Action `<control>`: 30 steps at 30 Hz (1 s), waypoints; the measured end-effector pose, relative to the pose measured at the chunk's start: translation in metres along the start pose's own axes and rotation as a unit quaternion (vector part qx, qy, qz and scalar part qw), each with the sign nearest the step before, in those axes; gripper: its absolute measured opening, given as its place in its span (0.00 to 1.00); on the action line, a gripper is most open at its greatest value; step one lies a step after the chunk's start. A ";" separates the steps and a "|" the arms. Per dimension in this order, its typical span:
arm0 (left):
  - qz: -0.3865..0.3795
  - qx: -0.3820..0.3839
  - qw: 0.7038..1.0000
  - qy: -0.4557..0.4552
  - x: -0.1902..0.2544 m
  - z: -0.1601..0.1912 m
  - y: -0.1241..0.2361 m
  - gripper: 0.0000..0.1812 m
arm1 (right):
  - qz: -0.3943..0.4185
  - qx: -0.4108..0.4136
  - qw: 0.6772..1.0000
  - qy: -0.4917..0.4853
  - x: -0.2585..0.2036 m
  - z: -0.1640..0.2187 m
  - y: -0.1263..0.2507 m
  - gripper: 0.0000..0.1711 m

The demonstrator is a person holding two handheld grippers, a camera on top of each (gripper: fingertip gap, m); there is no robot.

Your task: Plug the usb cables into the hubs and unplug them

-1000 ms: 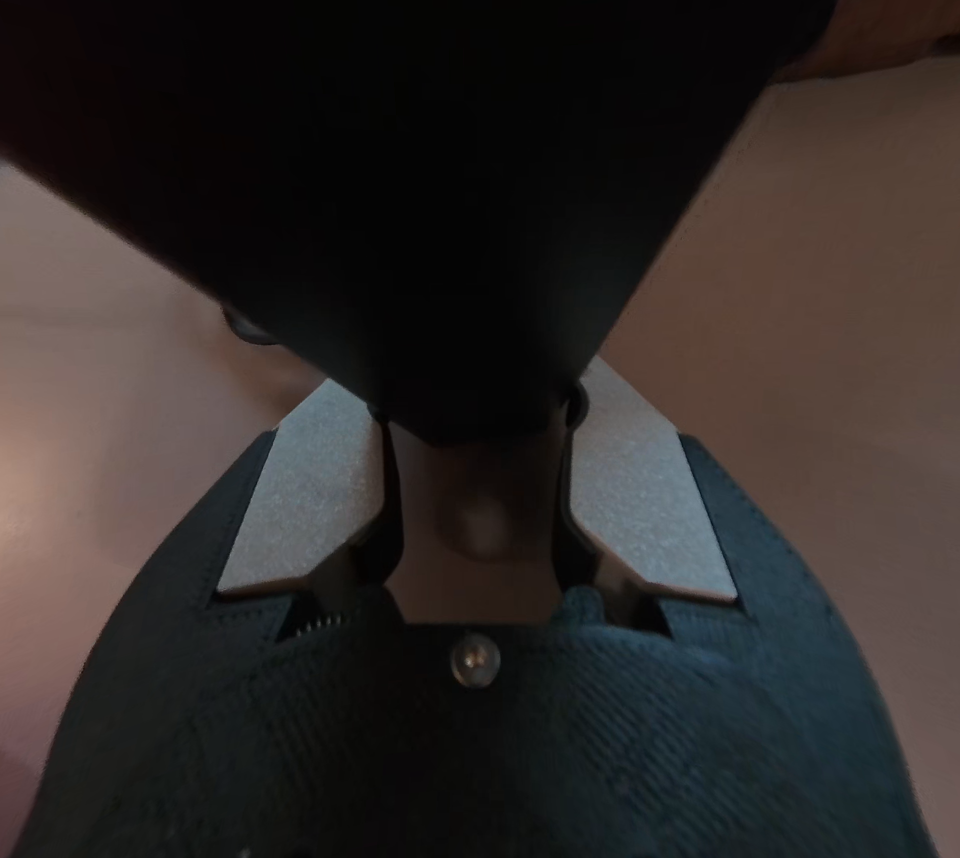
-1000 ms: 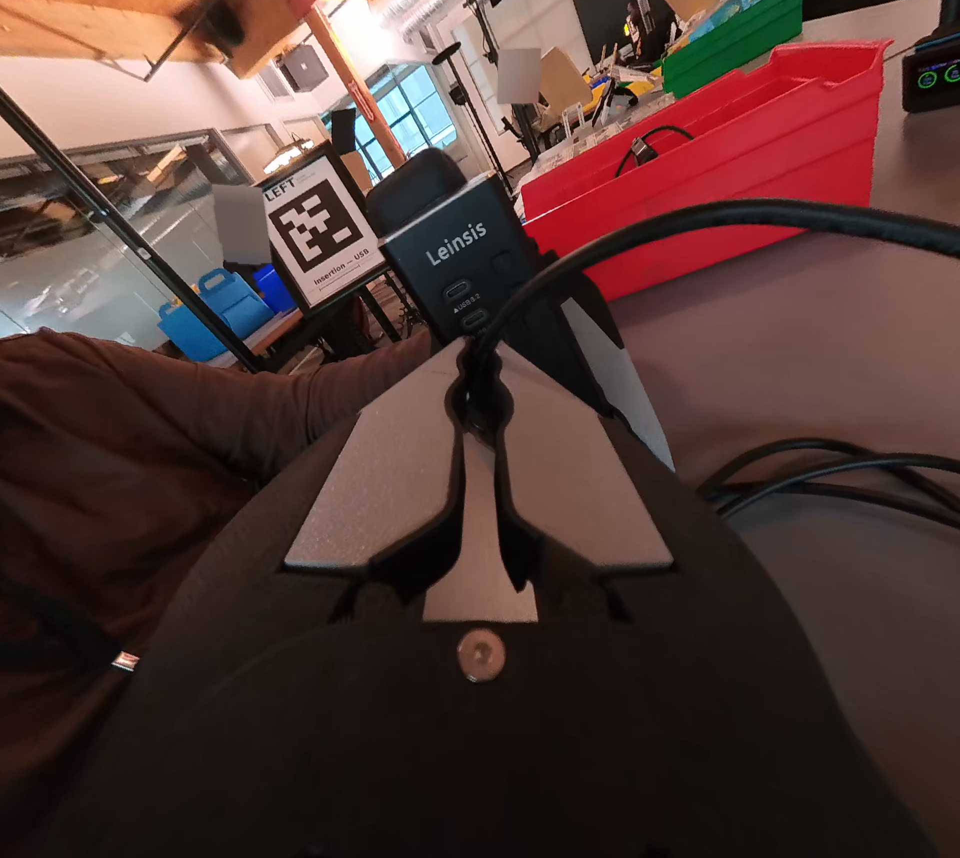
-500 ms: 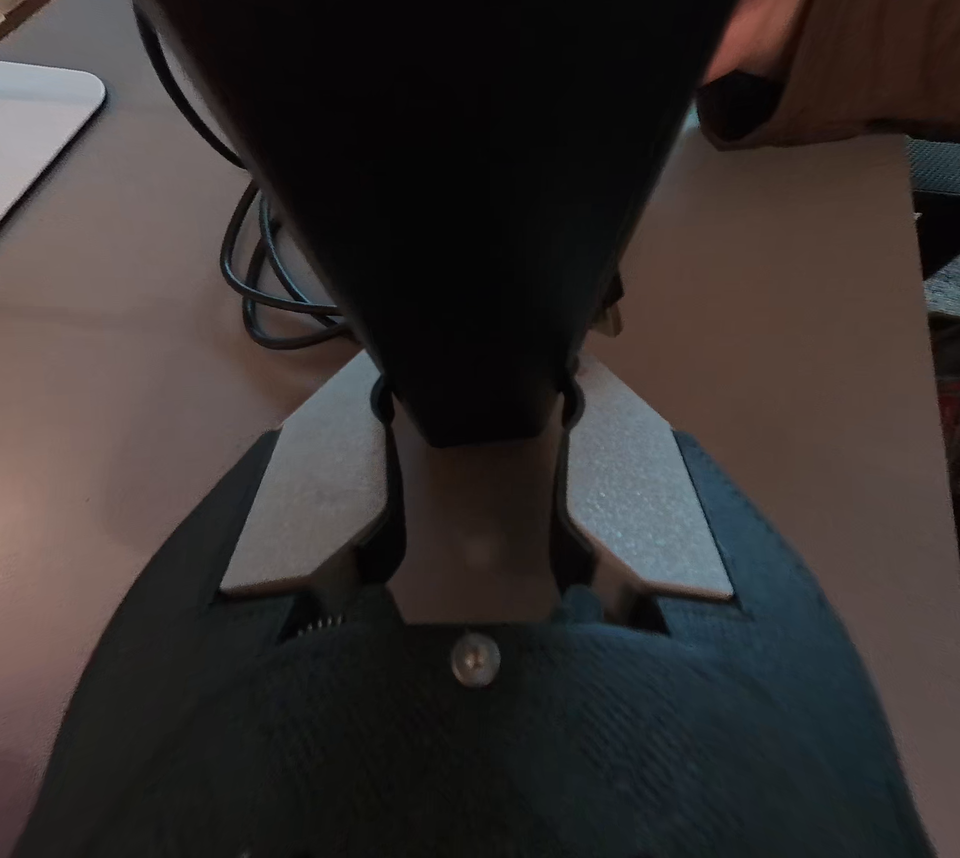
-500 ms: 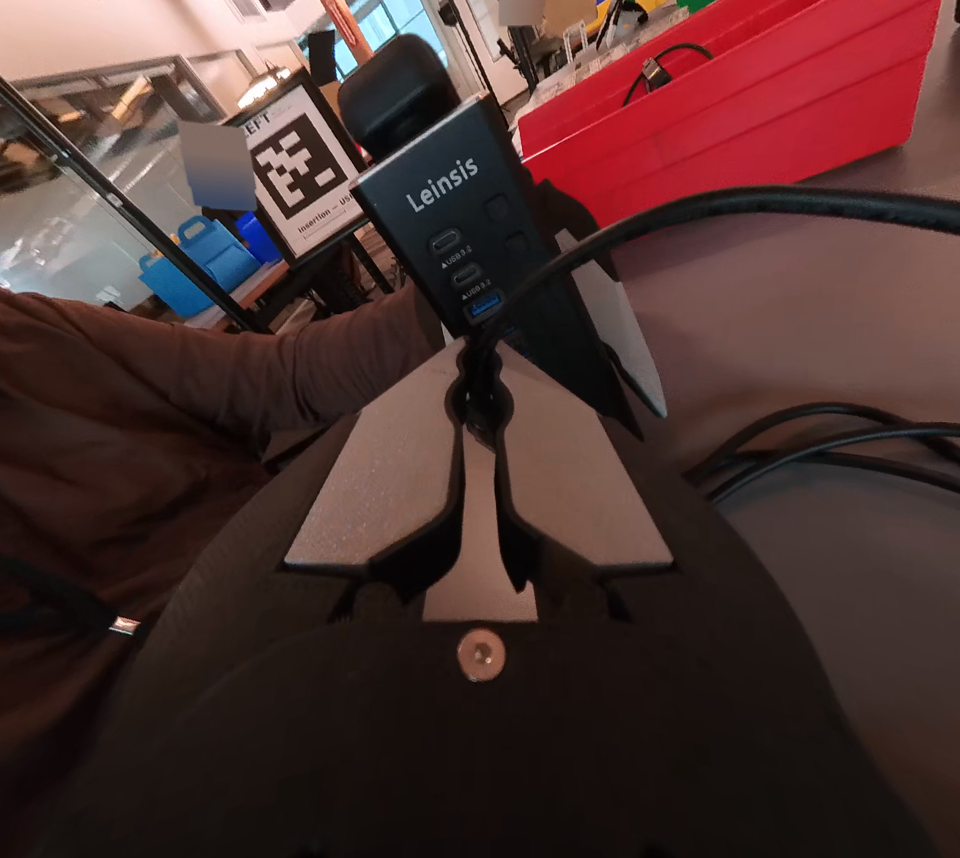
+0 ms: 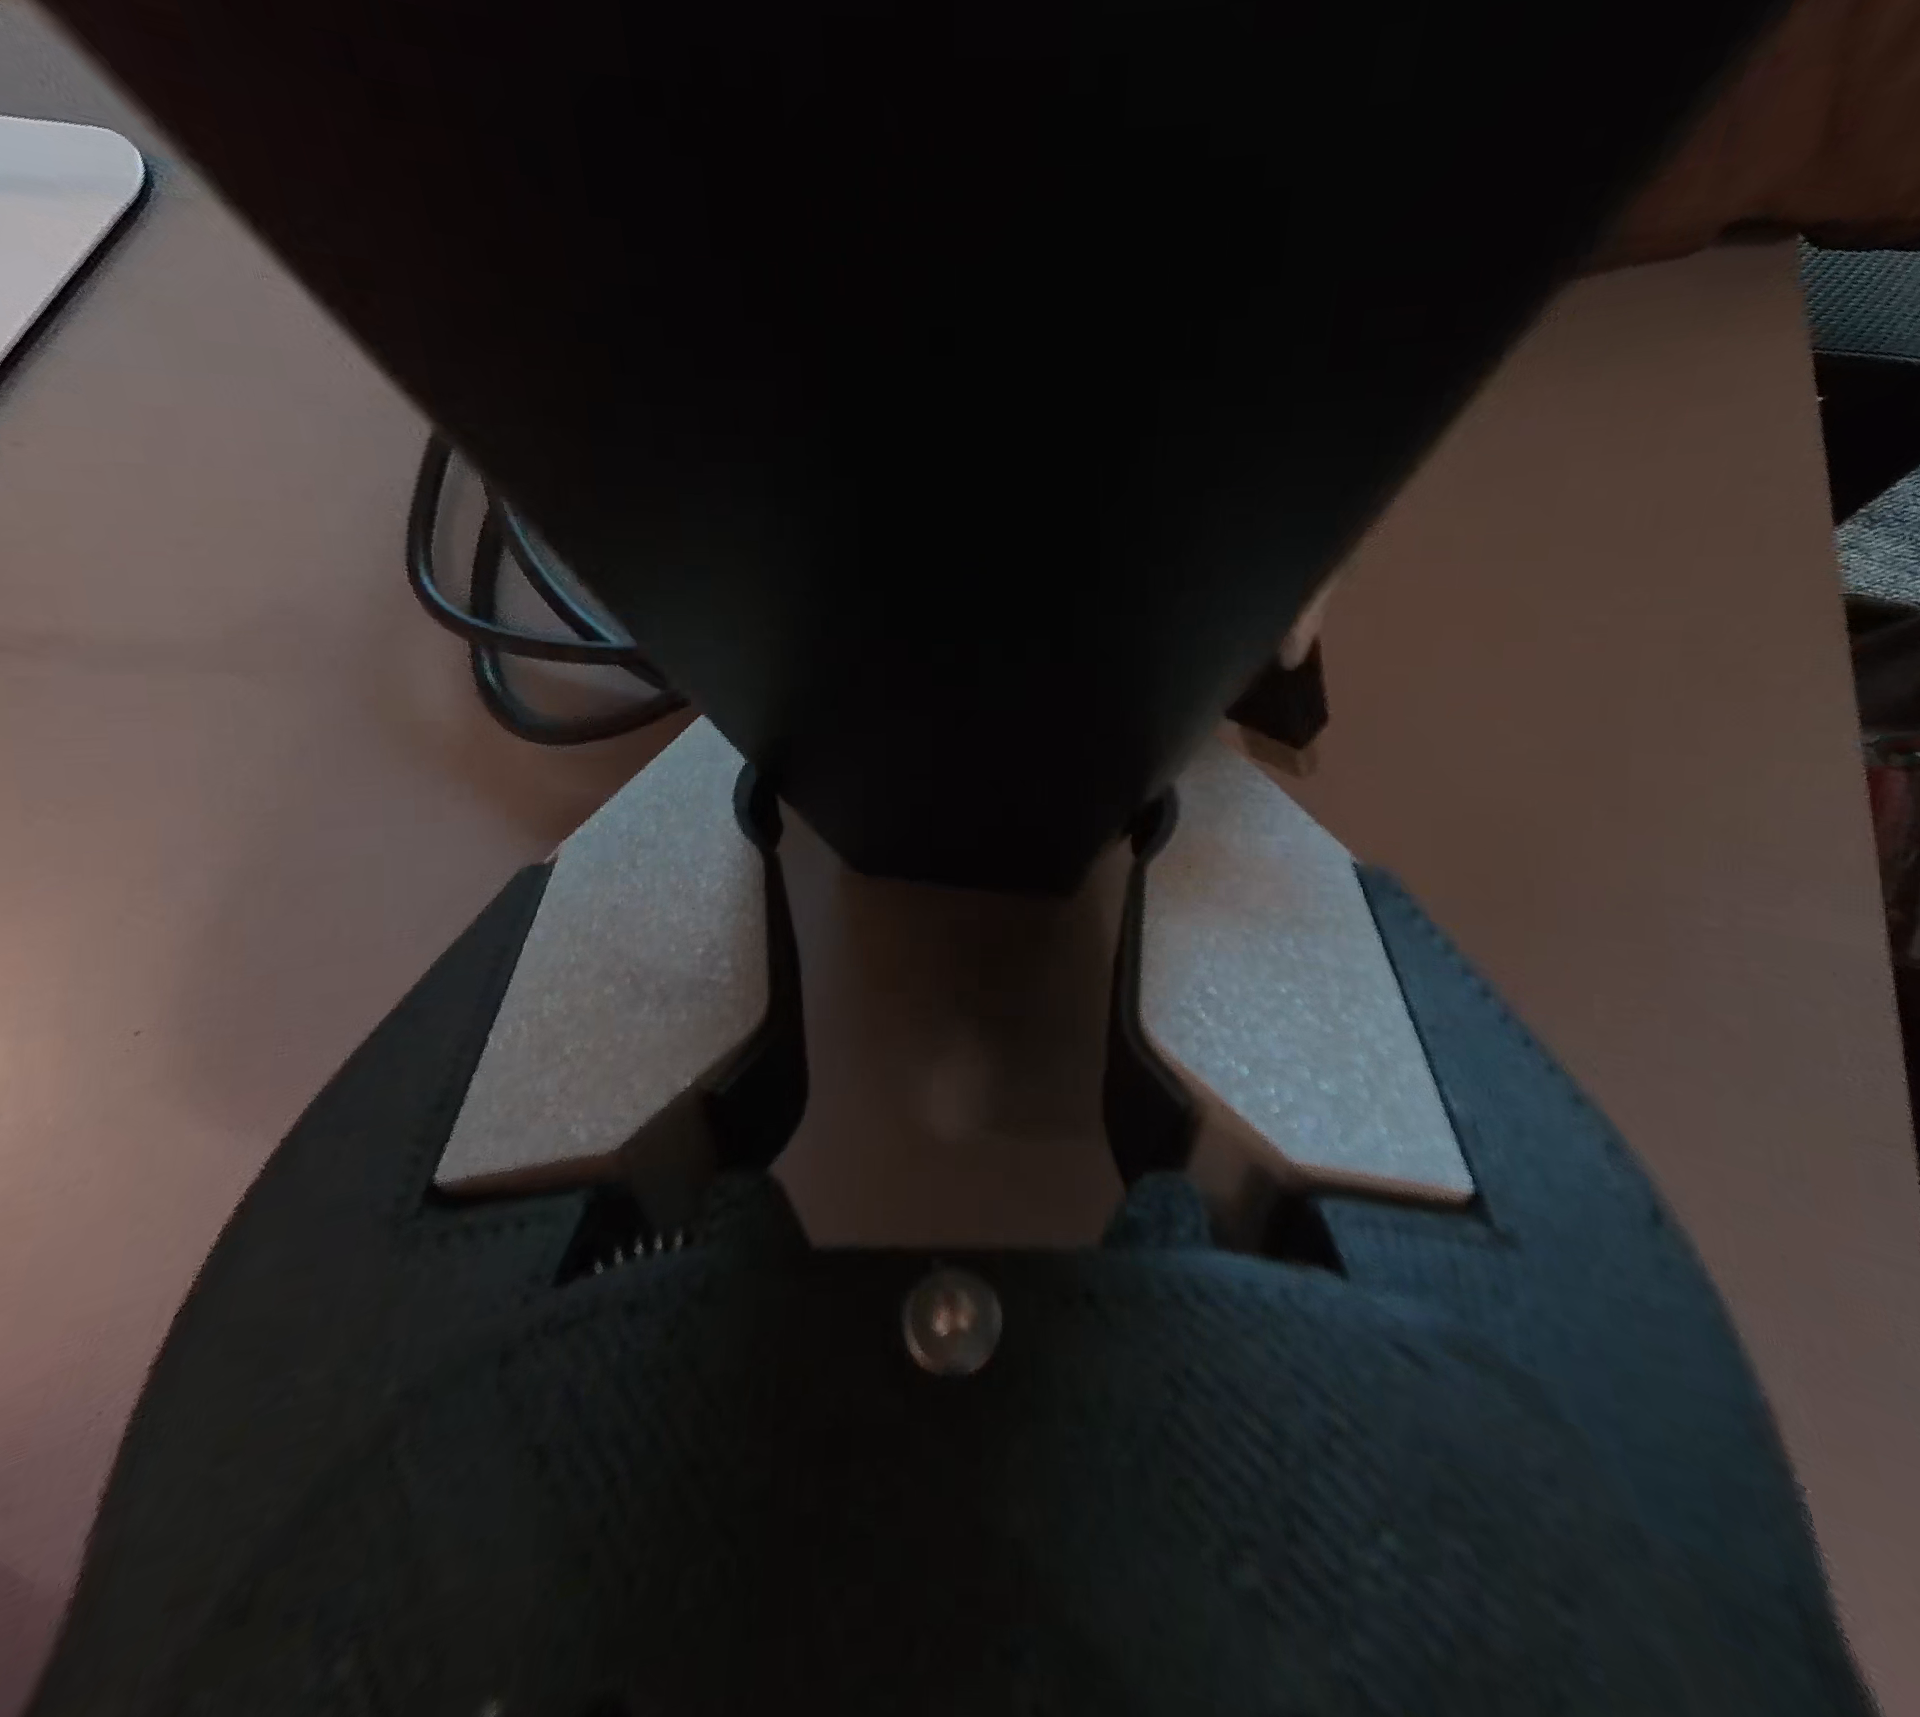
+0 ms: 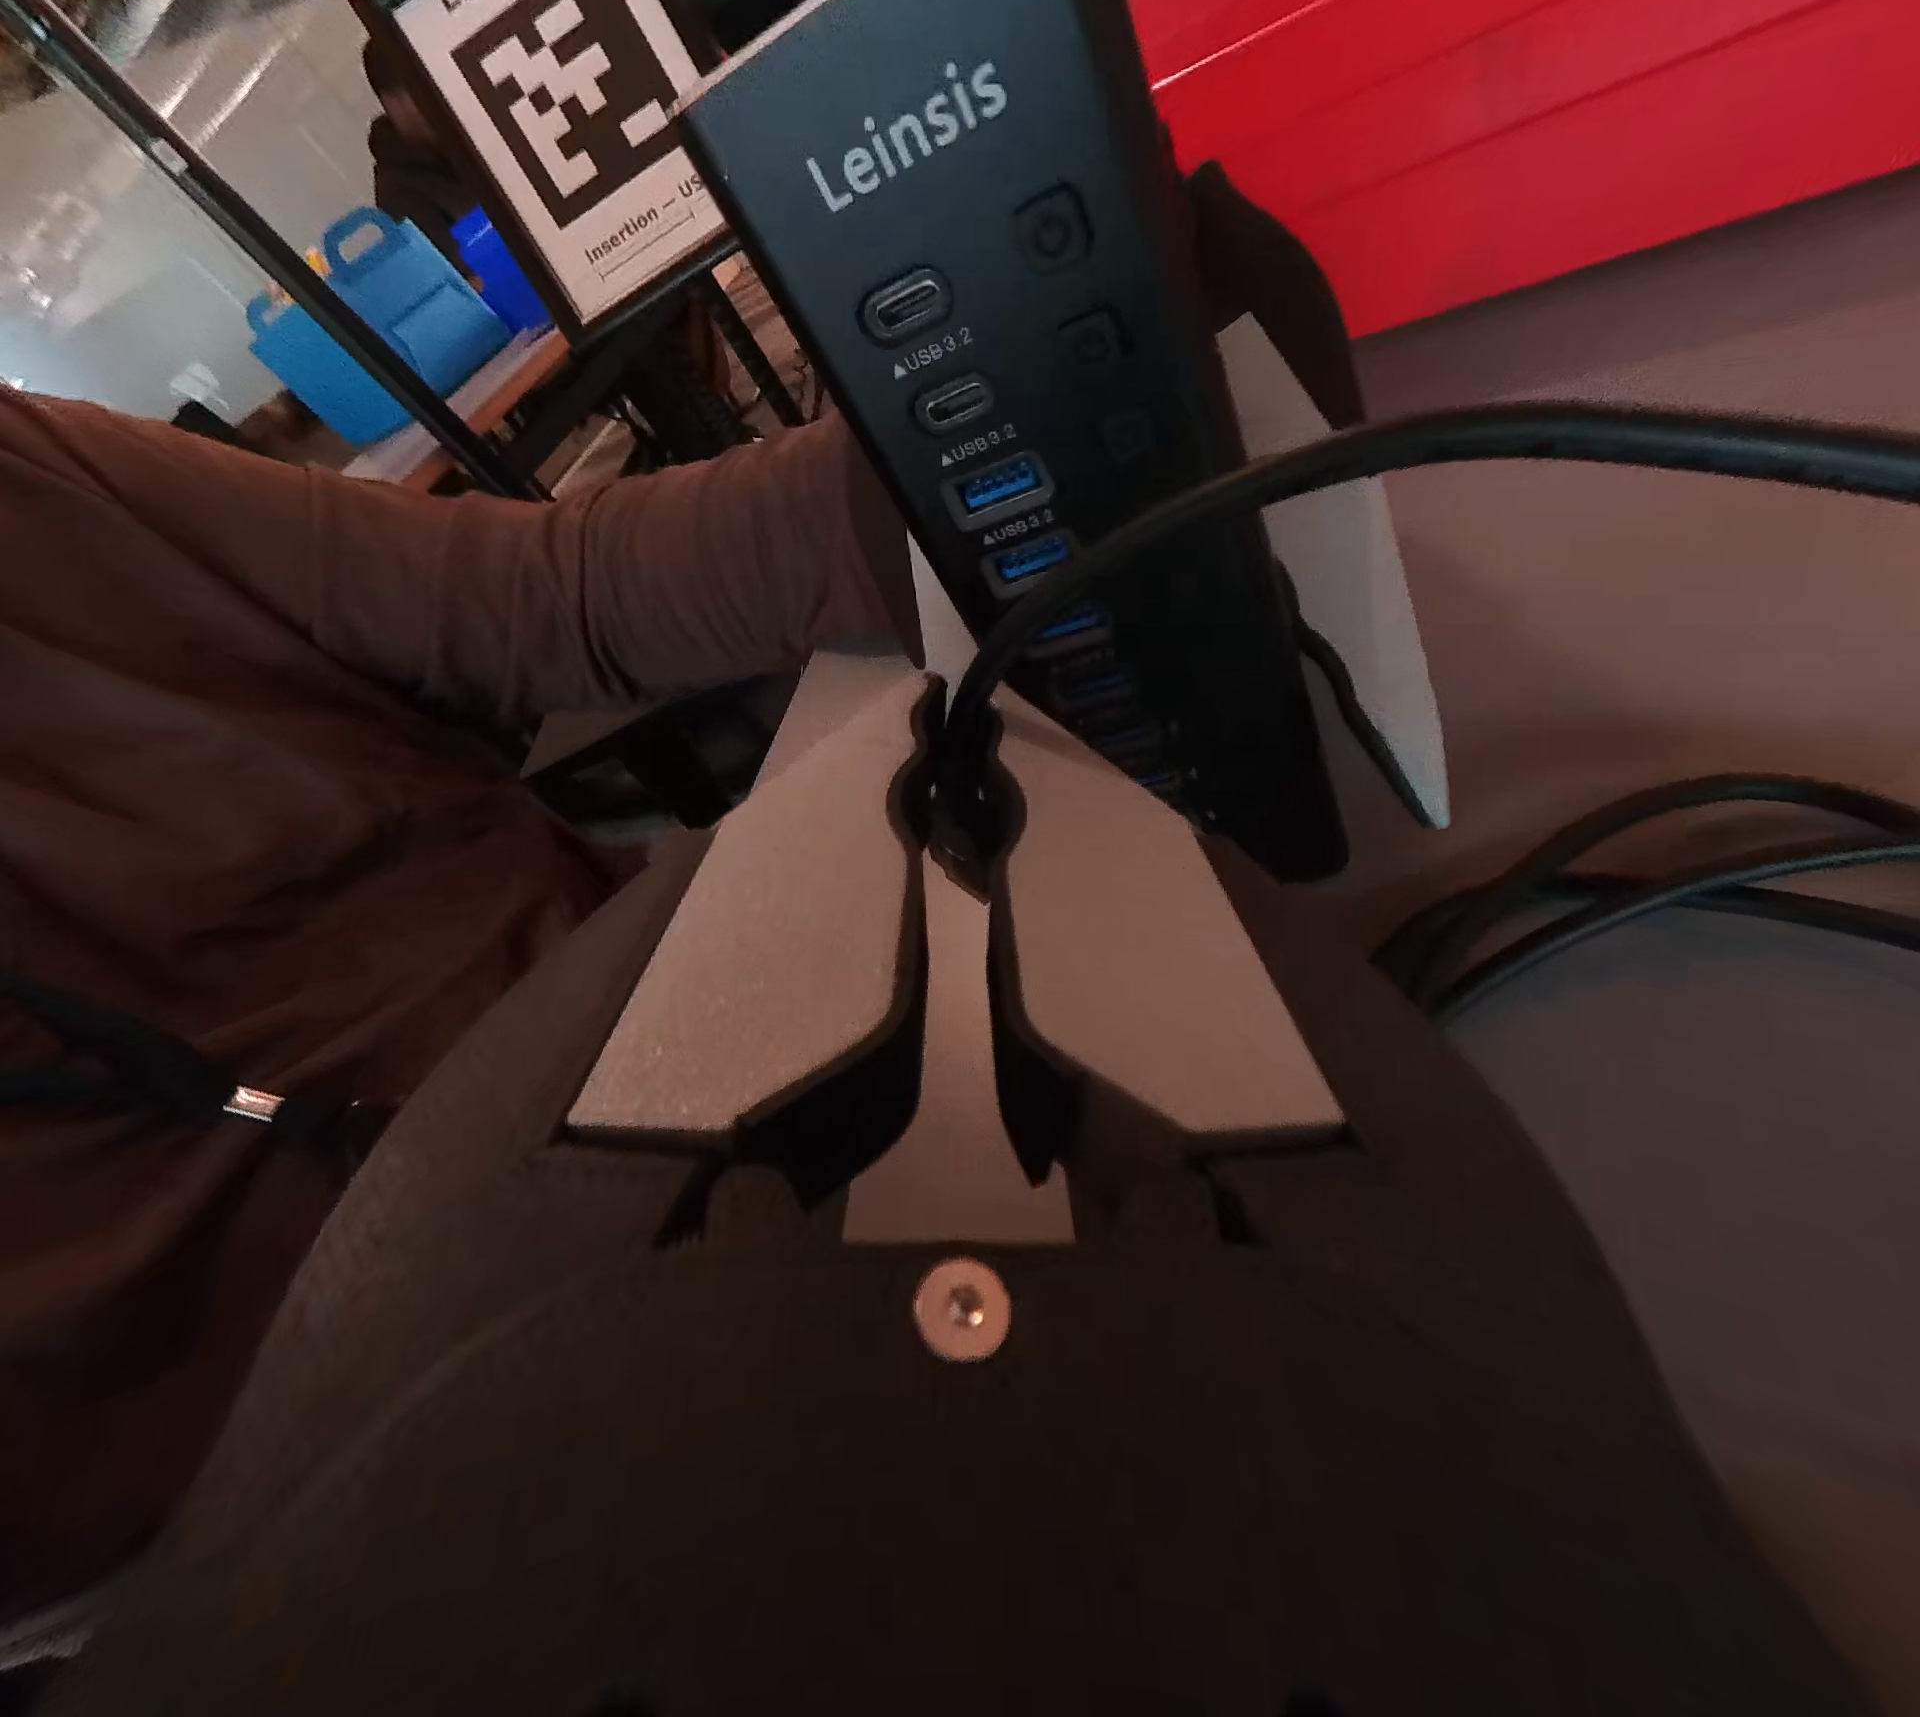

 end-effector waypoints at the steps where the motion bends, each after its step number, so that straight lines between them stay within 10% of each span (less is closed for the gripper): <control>1: -0.001 -0.001 1.000 -0.002 0.000 0.000 0.000 0.37 | -0.004 0.001 1.000 0.000 -0.001 0.000 0.000 0.00; 30: -0.024 0.022 0.999 -0.009 -0.003 -0.005 0.004 0.43 | 0.003 0.183 0.983 -0.019 0.000 -0.045 0.051 0.00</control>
Point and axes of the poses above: each gripper's, where its closed fingertips meet, y back along the fingers, z out of its underside, x = y × z across the jaws, the point moved 3 cm from there along y, back along the fingers, and after that the axes turned 9 degrees about -y, right-handed, at the moved point
